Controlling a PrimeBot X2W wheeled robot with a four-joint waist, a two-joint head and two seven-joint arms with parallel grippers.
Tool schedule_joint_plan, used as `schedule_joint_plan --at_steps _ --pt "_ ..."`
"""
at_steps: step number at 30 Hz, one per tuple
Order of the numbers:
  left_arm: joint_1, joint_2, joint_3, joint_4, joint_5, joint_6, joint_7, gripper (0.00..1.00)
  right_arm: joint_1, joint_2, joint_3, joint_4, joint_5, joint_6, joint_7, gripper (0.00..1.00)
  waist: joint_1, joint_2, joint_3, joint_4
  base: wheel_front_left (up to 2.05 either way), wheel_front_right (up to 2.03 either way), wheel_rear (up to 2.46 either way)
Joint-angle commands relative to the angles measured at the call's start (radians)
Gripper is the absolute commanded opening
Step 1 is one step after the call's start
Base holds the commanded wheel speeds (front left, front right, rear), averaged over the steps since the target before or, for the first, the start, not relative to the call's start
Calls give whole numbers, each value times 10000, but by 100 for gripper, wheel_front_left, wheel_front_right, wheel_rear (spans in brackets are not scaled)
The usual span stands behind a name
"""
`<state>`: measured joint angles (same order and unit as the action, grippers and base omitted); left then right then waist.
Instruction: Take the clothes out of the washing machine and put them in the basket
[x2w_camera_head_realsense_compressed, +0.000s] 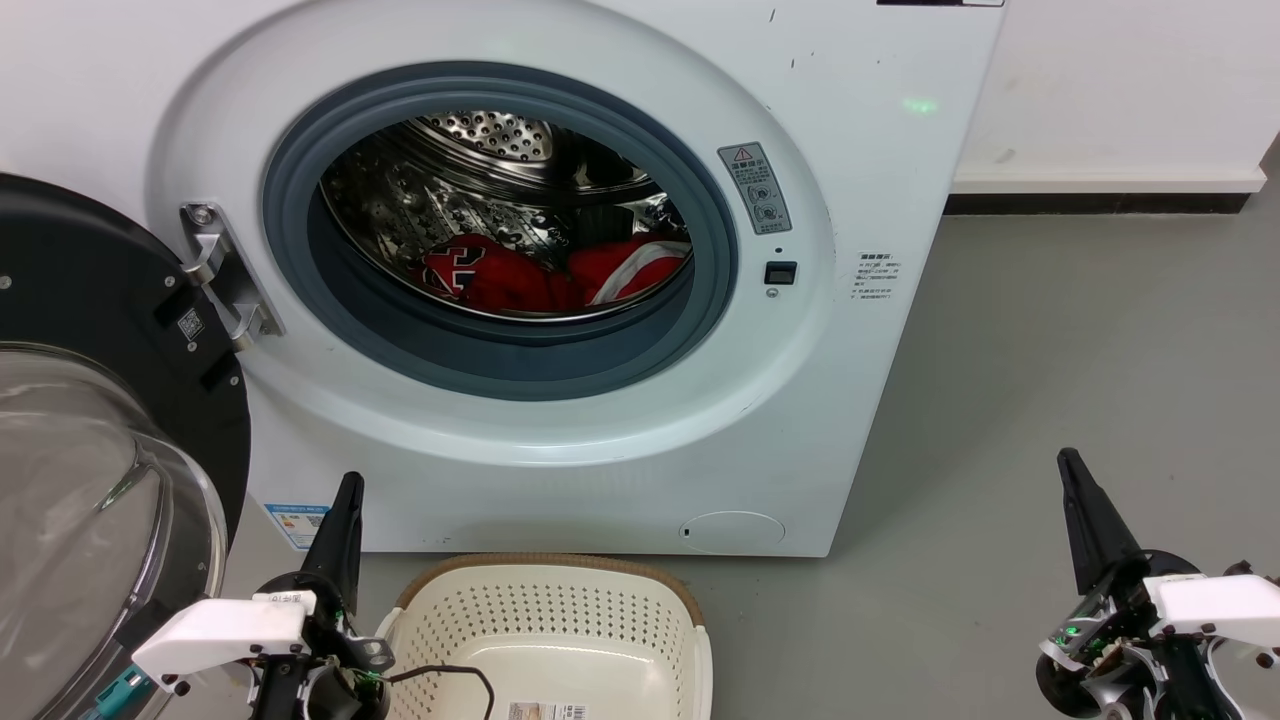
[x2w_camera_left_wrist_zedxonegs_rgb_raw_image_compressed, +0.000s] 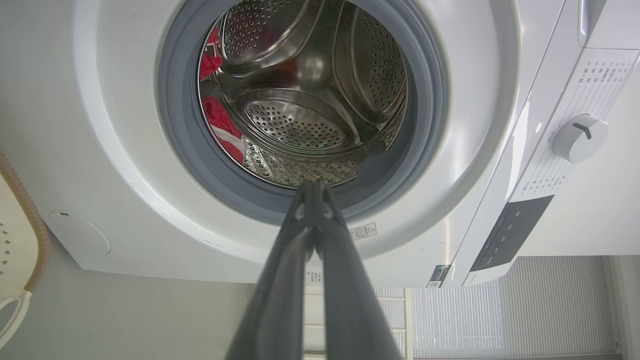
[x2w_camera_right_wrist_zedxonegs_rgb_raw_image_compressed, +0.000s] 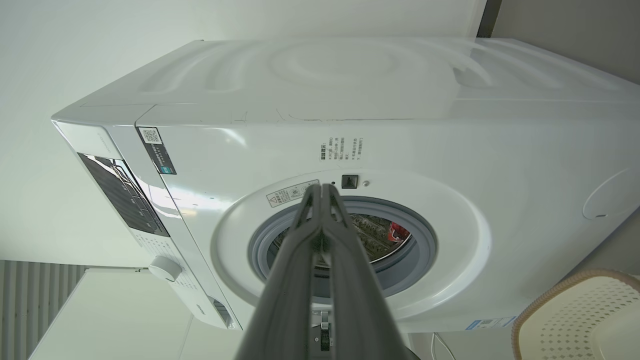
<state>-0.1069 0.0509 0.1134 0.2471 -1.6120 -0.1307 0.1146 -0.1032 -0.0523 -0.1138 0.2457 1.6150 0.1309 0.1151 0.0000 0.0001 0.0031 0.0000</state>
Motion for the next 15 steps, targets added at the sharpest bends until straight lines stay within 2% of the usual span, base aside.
schedule_joint_plan --at_steps 1,15 --pt "-57 -14 21 -15 -21 -21 19 0 -117 31 8 11 -44 -3 1 0 0 -1 0 0 0 0 0" --pt "-57 -14 21 -15 -21 -21 19 0 -117 31 7 11 -43 -3 1 0 0 -1 0 0 0 0 0"
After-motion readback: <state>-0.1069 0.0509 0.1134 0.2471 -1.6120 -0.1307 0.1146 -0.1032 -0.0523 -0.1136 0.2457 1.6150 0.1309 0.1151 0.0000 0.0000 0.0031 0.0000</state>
